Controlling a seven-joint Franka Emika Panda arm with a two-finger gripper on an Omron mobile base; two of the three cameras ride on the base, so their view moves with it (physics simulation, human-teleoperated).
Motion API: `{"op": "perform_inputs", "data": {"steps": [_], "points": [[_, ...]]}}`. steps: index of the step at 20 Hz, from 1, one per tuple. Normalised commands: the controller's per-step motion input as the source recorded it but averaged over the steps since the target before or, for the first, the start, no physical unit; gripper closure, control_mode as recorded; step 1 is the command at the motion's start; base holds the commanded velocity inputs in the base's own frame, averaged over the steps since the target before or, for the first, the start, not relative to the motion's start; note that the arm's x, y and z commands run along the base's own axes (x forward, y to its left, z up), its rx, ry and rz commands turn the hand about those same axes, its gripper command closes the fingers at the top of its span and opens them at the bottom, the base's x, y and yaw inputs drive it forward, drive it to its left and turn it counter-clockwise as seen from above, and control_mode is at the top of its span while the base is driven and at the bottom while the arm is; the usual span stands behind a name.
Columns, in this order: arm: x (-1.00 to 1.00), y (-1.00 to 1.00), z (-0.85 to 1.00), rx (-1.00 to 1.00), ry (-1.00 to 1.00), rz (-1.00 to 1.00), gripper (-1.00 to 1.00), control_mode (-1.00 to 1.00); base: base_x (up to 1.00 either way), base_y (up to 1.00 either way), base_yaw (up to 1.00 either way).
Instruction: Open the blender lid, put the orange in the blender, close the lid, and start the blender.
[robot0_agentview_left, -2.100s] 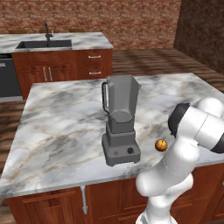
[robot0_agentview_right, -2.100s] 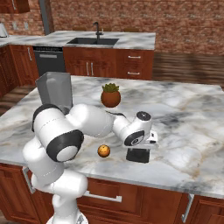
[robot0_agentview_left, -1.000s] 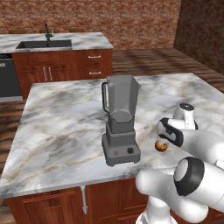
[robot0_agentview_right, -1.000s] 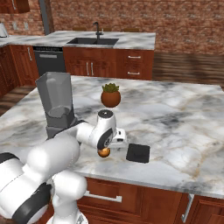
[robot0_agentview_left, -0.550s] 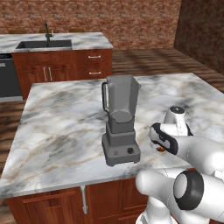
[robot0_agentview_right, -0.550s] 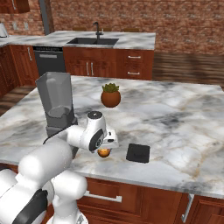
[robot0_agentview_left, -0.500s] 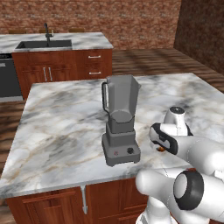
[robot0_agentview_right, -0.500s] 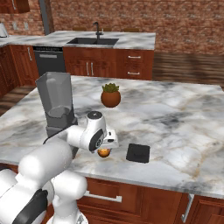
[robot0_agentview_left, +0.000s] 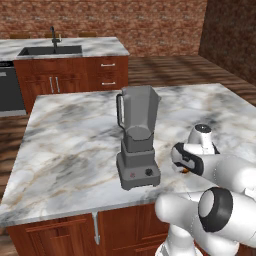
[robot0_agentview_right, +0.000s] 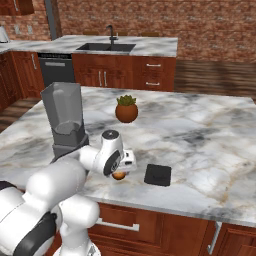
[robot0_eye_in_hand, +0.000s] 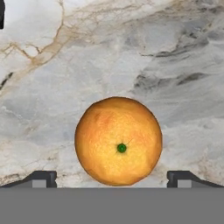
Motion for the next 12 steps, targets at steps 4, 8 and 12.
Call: {"op": "perform_inputs", "data": {"steps": [4, 8, 12], "points": [[0.14, 0.02, -0.19, 0.00, 0.00, 0.04, -1.00, -1.00, 0.00, 0.00, 0.00], [0.16, 0.01, -0.11, 0.00, 0.00, 0.05, -1.00, -1.00, 0.00, 0.00, 0.00], [0.11, 0.04, -0.11, 0.00, 0.00, 0.04, -1.00, -1.00, 0.00, 0.00, 0.00]]}}
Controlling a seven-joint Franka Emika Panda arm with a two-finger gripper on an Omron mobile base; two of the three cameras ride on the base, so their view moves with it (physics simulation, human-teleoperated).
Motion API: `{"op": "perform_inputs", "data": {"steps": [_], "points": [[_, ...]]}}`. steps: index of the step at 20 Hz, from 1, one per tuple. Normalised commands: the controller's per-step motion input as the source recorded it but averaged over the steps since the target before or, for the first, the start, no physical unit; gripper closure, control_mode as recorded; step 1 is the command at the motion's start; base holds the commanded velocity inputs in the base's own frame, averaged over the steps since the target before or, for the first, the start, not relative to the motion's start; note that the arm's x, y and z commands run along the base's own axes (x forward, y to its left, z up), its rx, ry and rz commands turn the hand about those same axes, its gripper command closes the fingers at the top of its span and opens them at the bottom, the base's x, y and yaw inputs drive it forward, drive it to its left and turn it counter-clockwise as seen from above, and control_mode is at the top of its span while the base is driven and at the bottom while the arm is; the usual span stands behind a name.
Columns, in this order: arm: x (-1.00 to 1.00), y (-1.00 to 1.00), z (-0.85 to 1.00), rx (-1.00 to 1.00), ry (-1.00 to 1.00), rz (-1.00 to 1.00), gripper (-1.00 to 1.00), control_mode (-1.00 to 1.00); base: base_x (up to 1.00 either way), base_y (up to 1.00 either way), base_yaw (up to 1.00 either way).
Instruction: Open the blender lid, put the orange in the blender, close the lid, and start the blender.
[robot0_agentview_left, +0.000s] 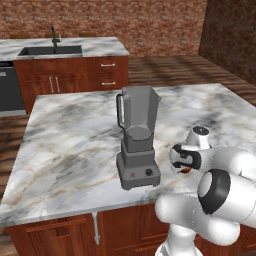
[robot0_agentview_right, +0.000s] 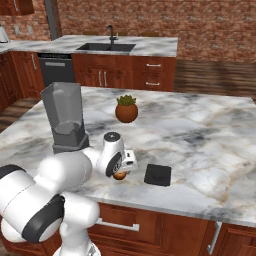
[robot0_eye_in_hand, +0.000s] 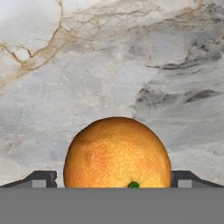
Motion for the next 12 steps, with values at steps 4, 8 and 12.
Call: {"op": "perform_inputs", "data": {"steps": [4, 8, 12], "points": [[0.02, 0.16, -0.29, 0.00, 0.00, 0.03, 1.00, -1.00, 0.00, 0.00, 0.00], [-0.06, 0.05, -0.04, 0.00, 0.00, 0.01, 1.00, -1.00, 0.00, 0.00, 0.00], [-0.29, 0.00, 0.46, 0.00, -0.07, 0.01, 1.00, -1.00, 0.00, 0.00, 0.00]]}}
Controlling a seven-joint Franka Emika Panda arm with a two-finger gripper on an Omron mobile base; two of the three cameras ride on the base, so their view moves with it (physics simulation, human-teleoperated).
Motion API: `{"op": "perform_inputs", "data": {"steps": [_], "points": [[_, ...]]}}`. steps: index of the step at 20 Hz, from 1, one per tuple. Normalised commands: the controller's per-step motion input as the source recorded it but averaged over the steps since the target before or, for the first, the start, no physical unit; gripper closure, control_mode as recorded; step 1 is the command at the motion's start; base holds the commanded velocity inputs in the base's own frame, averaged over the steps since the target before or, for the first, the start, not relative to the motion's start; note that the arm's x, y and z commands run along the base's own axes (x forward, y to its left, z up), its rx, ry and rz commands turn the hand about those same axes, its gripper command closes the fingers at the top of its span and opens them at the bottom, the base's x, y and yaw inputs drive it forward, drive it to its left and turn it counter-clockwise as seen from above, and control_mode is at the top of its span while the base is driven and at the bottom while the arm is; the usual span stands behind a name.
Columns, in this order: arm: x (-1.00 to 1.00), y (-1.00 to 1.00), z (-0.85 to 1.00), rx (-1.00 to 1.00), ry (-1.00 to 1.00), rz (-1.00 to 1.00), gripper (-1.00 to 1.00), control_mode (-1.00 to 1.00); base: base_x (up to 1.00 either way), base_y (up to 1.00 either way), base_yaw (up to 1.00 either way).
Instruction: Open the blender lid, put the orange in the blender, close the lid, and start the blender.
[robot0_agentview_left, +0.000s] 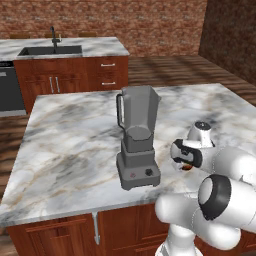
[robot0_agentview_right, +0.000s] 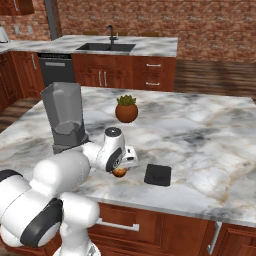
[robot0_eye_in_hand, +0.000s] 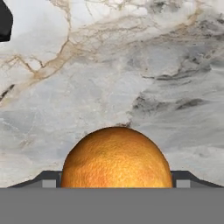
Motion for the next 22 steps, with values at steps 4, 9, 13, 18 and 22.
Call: {"op": "perform_inputs", "data": {"steps": [4, 9, 13, 18, 22], "points": [[-0.35, 0.00, 0.90, 0.00, -0.12, 0.02, 1.00, -1.00, 0.00, 0.00, 0.00], [-0.28, 0.00, 0.98, 0.00, -0.14, 0.00, 1.00, -1.00, 0.00, 0.00, 0.00], [-0.28, 0.00, 1.00, 0.00, -0.12, 0.00, 1.00, -1.00, 0.00, 0.00, 0.00], [-0.19, 0.11, 0.98, 0.00, -0.07, -0.02, 1.00, -1.00, 0.00, 0.00, 0.00], [-0.22, 0.15, 0.94, 0.00, -0.06, -0.03, 1.00, -1.00, 0.00, 0.00, 0.00]]}}
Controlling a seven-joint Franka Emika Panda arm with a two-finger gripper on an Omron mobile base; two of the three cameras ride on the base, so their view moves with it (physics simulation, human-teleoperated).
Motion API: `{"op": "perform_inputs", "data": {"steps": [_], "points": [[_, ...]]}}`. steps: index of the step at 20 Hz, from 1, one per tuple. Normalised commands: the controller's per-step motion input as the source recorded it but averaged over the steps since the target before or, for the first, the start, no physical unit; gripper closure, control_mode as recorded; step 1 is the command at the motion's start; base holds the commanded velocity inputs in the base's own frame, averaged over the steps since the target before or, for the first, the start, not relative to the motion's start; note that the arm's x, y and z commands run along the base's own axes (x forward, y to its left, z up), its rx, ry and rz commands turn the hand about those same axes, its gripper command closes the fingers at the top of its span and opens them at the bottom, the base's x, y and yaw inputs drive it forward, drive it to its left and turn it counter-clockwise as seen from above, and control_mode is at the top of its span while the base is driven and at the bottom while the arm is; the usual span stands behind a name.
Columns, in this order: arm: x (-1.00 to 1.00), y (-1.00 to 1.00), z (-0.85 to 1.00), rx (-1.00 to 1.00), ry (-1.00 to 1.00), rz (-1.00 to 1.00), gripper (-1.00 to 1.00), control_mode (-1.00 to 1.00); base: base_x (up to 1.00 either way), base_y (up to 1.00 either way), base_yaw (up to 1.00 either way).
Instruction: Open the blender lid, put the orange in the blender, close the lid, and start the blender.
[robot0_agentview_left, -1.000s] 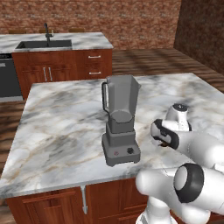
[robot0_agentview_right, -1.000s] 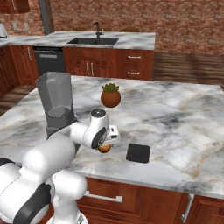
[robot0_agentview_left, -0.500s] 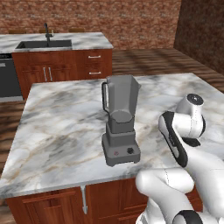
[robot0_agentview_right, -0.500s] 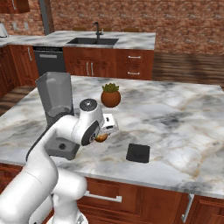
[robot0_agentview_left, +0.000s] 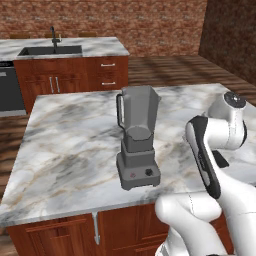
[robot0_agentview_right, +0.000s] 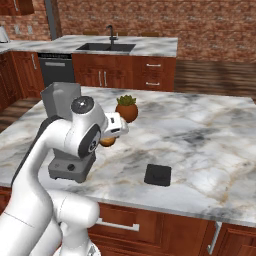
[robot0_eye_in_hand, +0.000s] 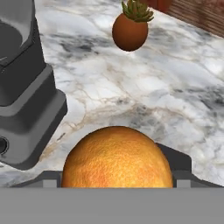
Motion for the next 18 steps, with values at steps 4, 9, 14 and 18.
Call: {"op": "perform_inputs", "data": {"steps": [4, 9, 14, 18], "points": [[-0.22, 0.18, 0.86, 0.00, -0.07, -0.03, 1.00, -1.00, 0.00, 0.00, 0.00], [-0.31, 0.25, 0.82, 0.01, -0.12, -0.03, 1.00, -1.00, 0.00, 0.00, 0.00], [-0.32, 0.41, 0.82, 0.02, -0.16, -0.01, 1.00, -1.00, 0.00, 0.00, 0.00], [-0.29, 0.52, 0.71, 0.02, -0.15, 0.00, 1.00, -1.00, 0.00, 0.00, 0.00]]}}
